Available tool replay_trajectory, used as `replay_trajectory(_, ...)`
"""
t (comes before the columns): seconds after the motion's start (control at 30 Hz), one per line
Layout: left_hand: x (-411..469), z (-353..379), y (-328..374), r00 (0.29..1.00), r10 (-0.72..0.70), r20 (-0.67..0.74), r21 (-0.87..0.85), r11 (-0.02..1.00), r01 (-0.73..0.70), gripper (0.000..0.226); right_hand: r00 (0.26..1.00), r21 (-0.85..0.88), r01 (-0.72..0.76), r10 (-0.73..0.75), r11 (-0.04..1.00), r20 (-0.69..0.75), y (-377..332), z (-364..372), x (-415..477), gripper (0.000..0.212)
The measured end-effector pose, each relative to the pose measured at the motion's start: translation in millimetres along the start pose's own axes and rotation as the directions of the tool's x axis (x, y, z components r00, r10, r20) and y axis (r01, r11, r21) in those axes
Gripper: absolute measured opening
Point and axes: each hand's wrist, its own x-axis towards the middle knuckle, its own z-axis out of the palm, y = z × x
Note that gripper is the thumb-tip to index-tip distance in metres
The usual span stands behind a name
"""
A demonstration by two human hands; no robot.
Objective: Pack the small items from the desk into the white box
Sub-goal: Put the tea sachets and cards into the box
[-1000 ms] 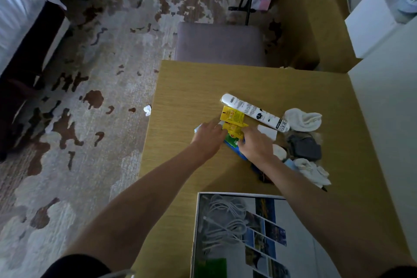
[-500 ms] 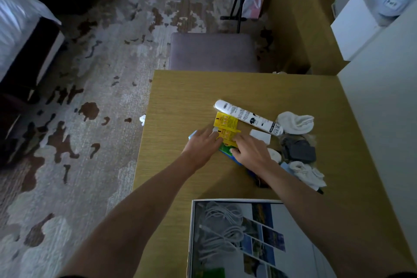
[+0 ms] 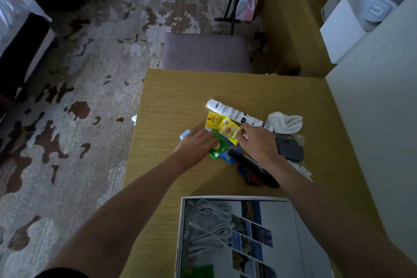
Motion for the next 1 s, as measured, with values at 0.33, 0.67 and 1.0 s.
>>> replay_trajectory(0.33, 8.3, -15.1, 7.6, 0.986, -0.003, -0.166, -0.003, 1.0, 0.002, 0.027, 0.946, 0.621, -0.306, 0.304, 0.721, 0.114, 8.7, -23.2, -27.3, 0.004)
replay_trajectory(0.67, -23.7, -102.8, 37.1, 0.674, -0.722, 0.153, -0.931, 0.123, 0.344, 0.02, 0.989, 0.883, -0.141, 0.1, 0.447, 0.107, -15.4, -73.1, -62.3, 0.005)
replay_trajectory(1.0, -120.9, -181.8, 117.9, 0.659, -0.696, 0.284, -0.959, -0.212, 0.188, 0.024, 0.983, 0.91, -0.06, -0.135, 0.411, 0.126, -60.4, -95.2, -103.0, 0.007)
